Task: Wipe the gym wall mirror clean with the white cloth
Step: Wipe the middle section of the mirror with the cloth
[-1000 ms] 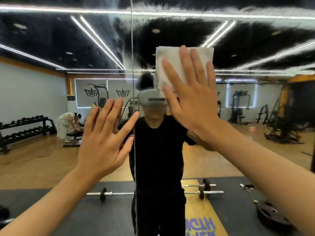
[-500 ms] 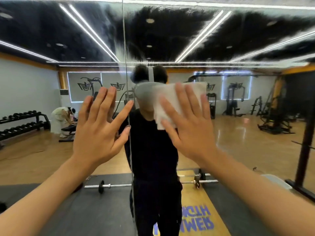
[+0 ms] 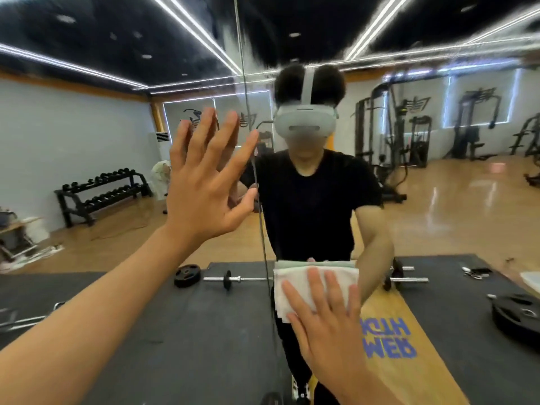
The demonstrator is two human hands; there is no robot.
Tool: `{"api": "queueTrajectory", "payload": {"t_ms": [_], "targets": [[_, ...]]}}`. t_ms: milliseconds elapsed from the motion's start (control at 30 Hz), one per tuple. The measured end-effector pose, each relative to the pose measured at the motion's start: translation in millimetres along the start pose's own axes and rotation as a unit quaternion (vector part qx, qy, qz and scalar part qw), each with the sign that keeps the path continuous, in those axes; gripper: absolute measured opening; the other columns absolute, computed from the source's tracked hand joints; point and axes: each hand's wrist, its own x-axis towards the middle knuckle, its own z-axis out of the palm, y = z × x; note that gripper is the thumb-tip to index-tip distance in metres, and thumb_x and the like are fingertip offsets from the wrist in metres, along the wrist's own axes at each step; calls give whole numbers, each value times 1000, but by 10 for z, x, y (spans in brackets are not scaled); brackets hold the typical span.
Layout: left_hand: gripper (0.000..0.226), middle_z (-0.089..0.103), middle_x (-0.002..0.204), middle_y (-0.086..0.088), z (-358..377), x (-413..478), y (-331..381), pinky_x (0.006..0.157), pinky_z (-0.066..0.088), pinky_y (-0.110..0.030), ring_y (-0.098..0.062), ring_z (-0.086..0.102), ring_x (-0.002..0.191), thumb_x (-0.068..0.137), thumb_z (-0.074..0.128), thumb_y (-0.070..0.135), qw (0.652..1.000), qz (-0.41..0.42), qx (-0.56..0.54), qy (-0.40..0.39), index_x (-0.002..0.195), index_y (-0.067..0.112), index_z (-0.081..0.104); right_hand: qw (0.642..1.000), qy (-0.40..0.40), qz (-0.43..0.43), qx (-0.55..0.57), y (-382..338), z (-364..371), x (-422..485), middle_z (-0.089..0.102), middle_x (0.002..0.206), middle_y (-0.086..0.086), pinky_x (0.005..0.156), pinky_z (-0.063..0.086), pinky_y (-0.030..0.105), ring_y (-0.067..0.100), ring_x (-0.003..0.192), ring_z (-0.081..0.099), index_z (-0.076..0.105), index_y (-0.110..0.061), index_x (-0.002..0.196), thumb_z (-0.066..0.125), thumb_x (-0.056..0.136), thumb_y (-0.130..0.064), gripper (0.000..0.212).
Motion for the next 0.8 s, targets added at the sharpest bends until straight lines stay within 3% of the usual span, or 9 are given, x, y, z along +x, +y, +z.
{"api": "queueTrajectory", "payload": {"t_ms": [200, 367, 500, 600, 700, 800], "targets": [[68, 37, 164, -24, 29, -1, 22, 119, 24, -71, -48, 27, 153, 103, 40, 53, 1000, -2, 24, 5, 158, 12, 45, 991, 66, 72, 90, -135, -346, 878, -2, 176, 9, 128, -4, 59, 29, 162, -6, 21, -33, 168, 51, 107, -41, 68], [69, 38, 161, -29, 3, 14, 25, 120, 24, -69, -49, 25, 151, 103, 39, 54, 999, -1, 33, -10, 156, 11, 44, 991, 58, 79, 95, -187, -218, 713, -3, 175, 8, 127, -5, 58, 27, 162, -11, 16, -33, 168, 47, 109, -42, 67], [75, 30, 165, -31, -112, -6, 57, 126, 17, -66, -53, 22, 154, 100, 41, 53, 997, -18, 22, -66, 160, 8, 40, 990, 51, 74, 109, -173, -218, 703, -5, 175, 6, 127, -3, 59, 26, 162, -12, 10, -34, 169, 44, 111, -44, 68], [73, 25, 168, -28, -238, -240, 223, 128, 14, -61, -46, 19, 158, 101, 41, 49, 995, -26, -3, -93, 161, 7, 37, 990, 53, 73, 104, -164, -195, 660, -5, 175, 6, 128, -3, 58, 26, 162, -12, 10, -33, 169, 46, 111, -44, 69], [68, 23, 168, -20, -264, -690, 355, 129, 14, -57, -37, 18, 160, 99, 43, 41, 994, 37, -13, -106, 160, 14, 33, 990, 64, 71, 101, -161, -166, 647, -2, 175, 7, 128, -2, 58, 26, 162, -10, 11, -33, 169, 46, 111, -45, 69], [62, 30, 164, -20, -238, -1079, 410, 129, 16, -54, -31, 19, 161, 101, 44, 40, 994, 36, -23, -101, 157, 13, 36, 990, 72, 69, 96, -175, -153, 657, -4, 175, 6, 128, -2, 58, 25, 162, -11, 10, -34, 169, 46, 111, -46, 69]]}}
